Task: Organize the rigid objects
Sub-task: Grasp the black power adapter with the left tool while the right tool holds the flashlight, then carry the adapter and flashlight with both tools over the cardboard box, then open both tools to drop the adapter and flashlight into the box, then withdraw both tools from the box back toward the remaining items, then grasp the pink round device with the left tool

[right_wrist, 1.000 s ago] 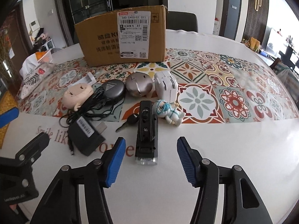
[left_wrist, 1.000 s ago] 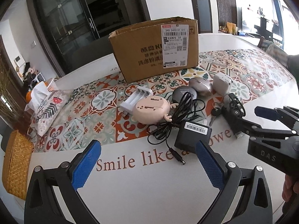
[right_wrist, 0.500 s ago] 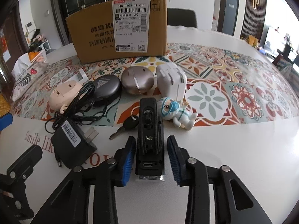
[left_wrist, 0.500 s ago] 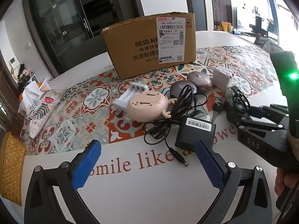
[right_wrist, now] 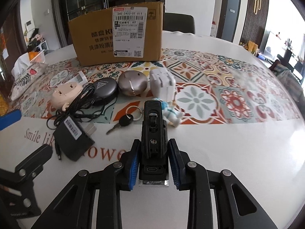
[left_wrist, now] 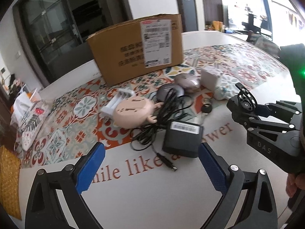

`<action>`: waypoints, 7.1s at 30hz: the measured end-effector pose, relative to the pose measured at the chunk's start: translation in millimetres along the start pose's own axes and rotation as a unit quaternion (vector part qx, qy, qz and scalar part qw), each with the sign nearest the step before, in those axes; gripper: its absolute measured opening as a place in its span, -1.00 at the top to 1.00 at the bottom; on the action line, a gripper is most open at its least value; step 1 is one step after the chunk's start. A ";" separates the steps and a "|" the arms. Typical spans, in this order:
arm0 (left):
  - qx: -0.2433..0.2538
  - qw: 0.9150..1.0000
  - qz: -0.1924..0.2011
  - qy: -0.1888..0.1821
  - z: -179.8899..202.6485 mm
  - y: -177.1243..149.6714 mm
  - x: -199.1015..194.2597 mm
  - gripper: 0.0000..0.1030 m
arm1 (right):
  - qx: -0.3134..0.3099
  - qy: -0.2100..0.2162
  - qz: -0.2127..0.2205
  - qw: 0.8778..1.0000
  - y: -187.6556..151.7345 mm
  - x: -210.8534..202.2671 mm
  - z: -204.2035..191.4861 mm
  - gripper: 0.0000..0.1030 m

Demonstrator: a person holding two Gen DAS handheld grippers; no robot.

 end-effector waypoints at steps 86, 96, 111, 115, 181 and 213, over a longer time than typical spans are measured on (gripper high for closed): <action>-0.087 0.991 0.093 -0.031 -38.8 267.4 -49.5 -0.07 | -0.022 0.105 0.138 0.985 266.8 -78.3 31.5 0.42; -0.100 0.994 0.022 -0.046 -46.7 312.0 9.7 -0.06 | -0.031 0.132 0.073 0.988 320.4 -19.3 38.1 0.42; -0.152 0.983 -0.083 -0.061 -44.5 307.3 98.2 -0.07 | -0.019 0.142 -0.013 0.990 329.5 53.7 43.6 0.42; -0.158 0.983 -0.078 -0.052 -49.2 308.5 102.7 -0.05 | -0.014 0.144 -0.026 0.989 331.3 64.3 42.4 0.42; -0.104 0.993 0.030 0.053 -66.4 140.1 -37.7 -0.74 | -0.001 0.054 0.036 0.998 159.7 -57.7 0.4 -0.19; 0.010 0.998 -0.045 -0.039 -36.1 53.0 50.1 -0.69 | 0.040 0.037 -0.025 0.998 65.0 2.3 -32.3 -0.20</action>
Point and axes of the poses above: each gripper's, at about its wrist camera, not at the fingertips, and x roughly the way its jaws point, z to its right, y to its top, the point moved 9 cm from there along x, roughly the way its jaws point, and after that the axes turned 12 degrees about -x, right-handed, at the moved point
